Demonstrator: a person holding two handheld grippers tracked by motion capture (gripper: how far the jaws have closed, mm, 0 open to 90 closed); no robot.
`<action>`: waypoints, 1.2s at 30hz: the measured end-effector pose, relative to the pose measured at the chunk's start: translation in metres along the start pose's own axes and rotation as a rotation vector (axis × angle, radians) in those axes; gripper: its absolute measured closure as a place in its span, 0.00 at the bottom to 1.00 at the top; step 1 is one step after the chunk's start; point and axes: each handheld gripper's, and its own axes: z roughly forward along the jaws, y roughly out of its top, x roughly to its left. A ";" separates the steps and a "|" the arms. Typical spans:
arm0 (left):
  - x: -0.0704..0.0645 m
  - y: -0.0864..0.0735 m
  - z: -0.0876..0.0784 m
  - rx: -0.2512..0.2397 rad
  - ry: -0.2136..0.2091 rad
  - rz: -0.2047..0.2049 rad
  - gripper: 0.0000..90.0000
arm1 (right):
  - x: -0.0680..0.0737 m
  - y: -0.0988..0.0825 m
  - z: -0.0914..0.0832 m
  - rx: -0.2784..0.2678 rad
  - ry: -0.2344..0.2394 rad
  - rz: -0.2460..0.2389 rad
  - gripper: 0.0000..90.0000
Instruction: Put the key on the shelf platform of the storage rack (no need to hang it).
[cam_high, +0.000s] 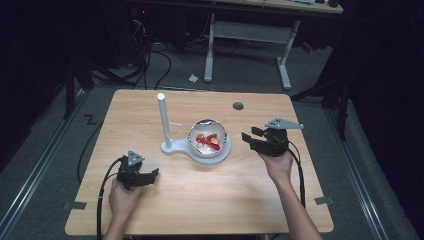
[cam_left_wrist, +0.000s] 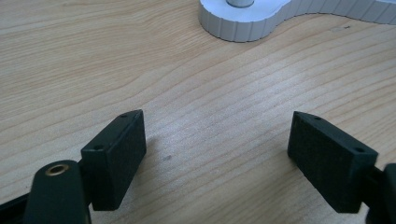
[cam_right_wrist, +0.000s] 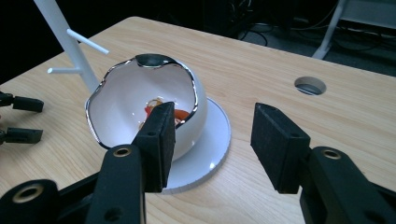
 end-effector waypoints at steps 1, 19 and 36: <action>0.000 0.000 0.000 0.000 0.000 0.000 0.22 | -0.002 0.000 -0.005 0.001 -0.005 0.005 0.56; 0.000 0.000 0.000 -0.001 0.000 -0.001 0.22 | -0.020 -0.029 -0.046 -0.035 -0.067 0.072 0.57; 0.000 0.000 0.000 -0.001 0.000 -0.001 0.22 | -0.021 -0.052 -0.068 -0.047 -0.073 0.094 0.57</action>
